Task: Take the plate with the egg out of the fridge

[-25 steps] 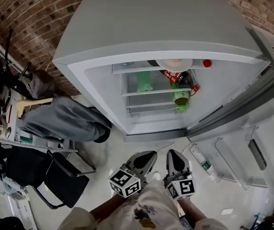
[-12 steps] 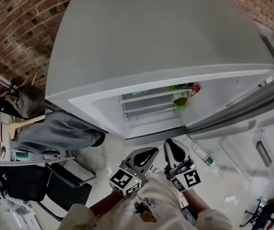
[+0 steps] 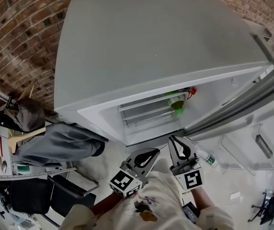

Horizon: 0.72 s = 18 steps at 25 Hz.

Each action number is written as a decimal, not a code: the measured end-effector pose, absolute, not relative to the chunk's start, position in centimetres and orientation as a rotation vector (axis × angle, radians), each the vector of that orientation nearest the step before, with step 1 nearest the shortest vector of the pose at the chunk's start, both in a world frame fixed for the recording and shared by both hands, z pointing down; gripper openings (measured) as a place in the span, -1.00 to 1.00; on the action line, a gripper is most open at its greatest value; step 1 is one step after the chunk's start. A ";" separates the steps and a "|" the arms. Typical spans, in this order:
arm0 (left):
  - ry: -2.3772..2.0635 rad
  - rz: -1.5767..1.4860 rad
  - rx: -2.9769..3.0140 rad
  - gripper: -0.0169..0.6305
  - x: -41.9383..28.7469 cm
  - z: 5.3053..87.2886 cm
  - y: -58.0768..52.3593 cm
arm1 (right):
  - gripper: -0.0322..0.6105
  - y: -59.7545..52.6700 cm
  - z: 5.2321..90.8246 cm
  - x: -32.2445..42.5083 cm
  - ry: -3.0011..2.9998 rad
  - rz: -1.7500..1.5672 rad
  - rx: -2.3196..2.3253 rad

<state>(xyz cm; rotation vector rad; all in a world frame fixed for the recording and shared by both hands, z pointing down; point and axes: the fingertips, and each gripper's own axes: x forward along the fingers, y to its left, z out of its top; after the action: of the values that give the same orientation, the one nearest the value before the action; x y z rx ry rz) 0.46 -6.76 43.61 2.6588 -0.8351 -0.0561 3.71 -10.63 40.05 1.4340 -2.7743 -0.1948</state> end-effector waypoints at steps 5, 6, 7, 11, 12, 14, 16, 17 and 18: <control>-0.804 -0.039 2.636 -0.92 0.2 44.7 -6.8 | -0.88 -11.1 39.5 4.0 -2.756 -0.235 1.473; -0.806 -0.043 2.629 -0.92 0.1 44.7 -6.7 | -0.88 -11.1 39.4 3.9 -2.751 -0.240 1.477; -0.807 -0.045 2.624 -0.92 0.1 44.7 -6.7 | -0.88 -11.0 39.4 3.9 -2.745 -0.250 1.477; -0.804 -0.039 2.638 -0.92 0.4 44.5 -7.0 | -0.88 -11.3 38.8 4.0 -2.728 -0.323 1.476; -0.803 -0.037 2.646 -0.92 0.5 44.4 -7.2 | -0.88 -11.5 38.7 4.0 -2.724 -0.343 1.474; -0.807 -0.037 2.649 -0.92 0.6 44.3 -7.4 | -0.88 -11.8 38.5 3.9 -2.707 -0.376 1.475; -0.807 -0.039 2.639 -0.92 0.6 44.2 -7.3 | -0.88 -12.1 38.7 4.0 -2.653 -0.428 1.471; -0.804 -0.033 2.637 -0.92 0.7 44.2 -7.4 | -0.88 -12.3 39.0 4.1 -2.611 -0.479 1.461; -0.802 -0.021 2.632 -0.92 0.9 44.3 -7.5 | -0.88 -12.6 39.2 4.1 -2.565 -0.541 1.449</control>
<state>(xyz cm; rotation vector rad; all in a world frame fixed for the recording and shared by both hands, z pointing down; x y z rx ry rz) 0.87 -7.50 44.34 2.6325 -0.8016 -0.0215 4.15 -12.60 39.16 1.4494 -2.5650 -0.5412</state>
